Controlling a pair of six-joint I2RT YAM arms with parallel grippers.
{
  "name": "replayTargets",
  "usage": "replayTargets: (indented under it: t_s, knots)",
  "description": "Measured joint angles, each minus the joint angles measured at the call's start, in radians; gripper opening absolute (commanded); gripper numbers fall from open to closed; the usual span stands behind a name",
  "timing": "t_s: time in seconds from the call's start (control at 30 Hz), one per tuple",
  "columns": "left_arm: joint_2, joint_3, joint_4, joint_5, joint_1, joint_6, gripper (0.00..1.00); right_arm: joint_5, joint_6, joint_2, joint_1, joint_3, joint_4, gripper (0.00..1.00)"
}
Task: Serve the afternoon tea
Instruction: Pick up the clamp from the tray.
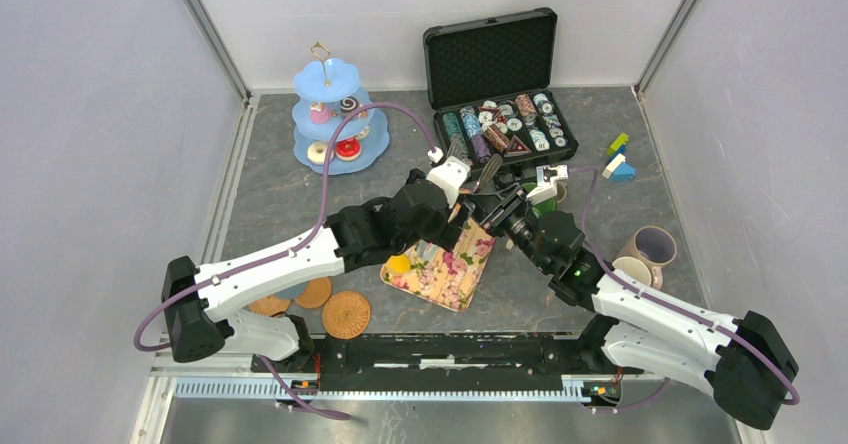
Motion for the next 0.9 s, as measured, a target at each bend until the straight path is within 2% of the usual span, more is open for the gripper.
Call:
replayTargets:
  t_s: [0.1, 0.2, 0.4, 0.47, 0.77, 0.9]
  knots:
    - [0.017, 0.005, -0.003, -0.001, 0.000, 0.009, 0.81, 0.000, 0.010, 0.000, 0.000, 0.000, 0.004, 0.02]
    - [0.034, 0.011, -0.005, -0.001, 0.000, 0.021, 0.72, 0.000, 0.018, 0.000, 0.000, 0.000, 0.004, 0.09]
    - [0.033, 0.019, -0.019, 0.005, -0.003, 0.038, 0.62, 0.001, 0.034, 0.000, 0.000, 0.000, 0.009, 0.17]
    - [0.033, 0.026, -0.025, 0.006, -0.004, 0.047, 0.61, 0.003, 0.039, 0.000, 0.000, 0.000, 0.016, 0.27]
    - [-0.003, 0.050, -0.114, 0.009, 0.024, 0.072, 0.58, 0.040, -0.019, -0.011, 0.002, 0.000, 0.016, 0.82]
    - [-0.029, 0.052, -0.166, 0.015, 0.055, 0.072, 0.56, 0.082, -0.116, -0.054, 0.002, 0.005, -0.055, 0.94]
